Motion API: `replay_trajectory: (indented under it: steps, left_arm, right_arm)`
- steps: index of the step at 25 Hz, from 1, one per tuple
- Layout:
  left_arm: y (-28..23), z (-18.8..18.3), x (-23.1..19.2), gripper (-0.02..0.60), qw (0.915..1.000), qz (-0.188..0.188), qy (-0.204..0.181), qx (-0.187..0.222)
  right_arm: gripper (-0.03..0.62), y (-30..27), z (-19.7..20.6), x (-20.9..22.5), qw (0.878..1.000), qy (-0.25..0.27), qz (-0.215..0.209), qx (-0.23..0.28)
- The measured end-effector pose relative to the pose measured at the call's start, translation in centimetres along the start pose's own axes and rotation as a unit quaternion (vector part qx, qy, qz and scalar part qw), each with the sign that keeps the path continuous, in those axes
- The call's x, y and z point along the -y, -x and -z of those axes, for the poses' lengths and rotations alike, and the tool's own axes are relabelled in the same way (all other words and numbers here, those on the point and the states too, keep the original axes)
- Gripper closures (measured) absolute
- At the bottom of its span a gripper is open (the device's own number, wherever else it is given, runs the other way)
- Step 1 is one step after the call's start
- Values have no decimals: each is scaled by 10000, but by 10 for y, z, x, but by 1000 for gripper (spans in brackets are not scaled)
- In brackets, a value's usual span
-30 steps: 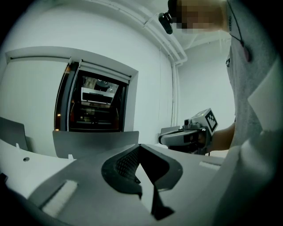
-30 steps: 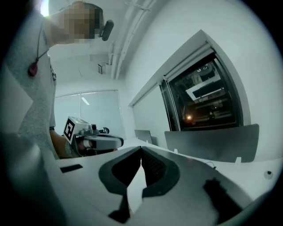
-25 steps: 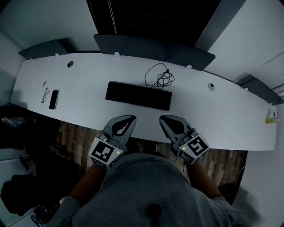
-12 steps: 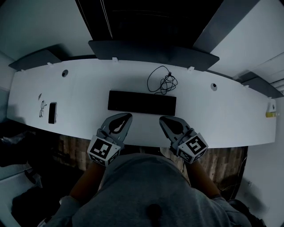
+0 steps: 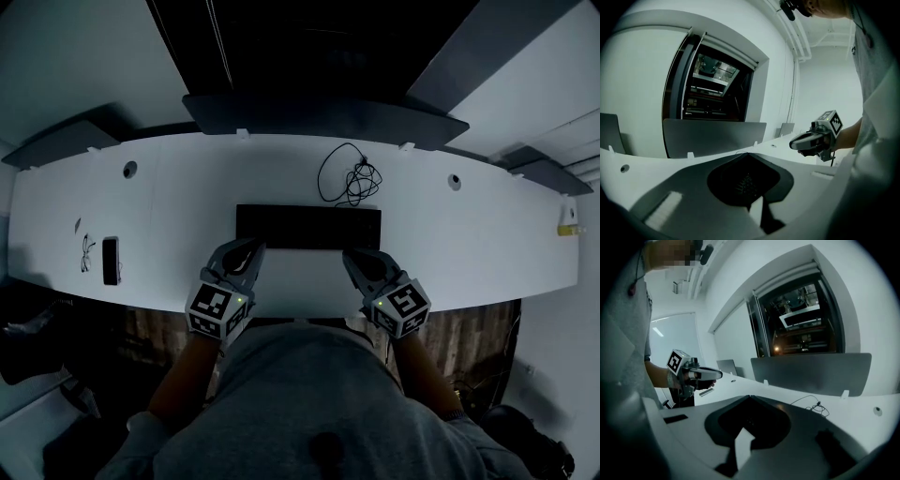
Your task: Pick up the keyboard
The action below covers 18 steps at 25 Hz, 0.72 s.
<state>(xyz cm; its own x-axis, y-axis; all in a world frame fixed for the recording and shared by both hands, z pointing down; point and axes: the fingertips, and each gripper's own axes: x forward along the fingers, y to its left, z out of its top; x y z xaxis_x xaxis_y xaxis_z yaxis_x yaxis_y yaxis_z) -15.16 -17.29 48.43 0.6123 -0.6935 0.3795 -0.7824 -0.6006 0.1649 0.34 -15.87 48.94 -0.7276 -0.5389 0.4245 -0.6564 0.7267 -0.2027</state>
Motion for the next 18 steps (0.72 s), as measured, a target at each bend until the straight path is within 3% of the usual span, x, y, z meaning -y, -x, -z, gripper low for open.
replay_trajectory:
  steps: [5,10,18]
  left_arm:
    - [-9,27,-46,575,9996,-57,80,-282]
    - [-17,60,-79,565,9974,-53,-223,-685]
    - [-36,104,-125,549,9930,-265,406,-1074]
  right_arm:
    - [579,-20,14,15,9988,-215,390,-187]
    - [579,-30,29,38,9935,-456,966,-391]
    - [579,-26,69,103,9768,-945,1785,-716]
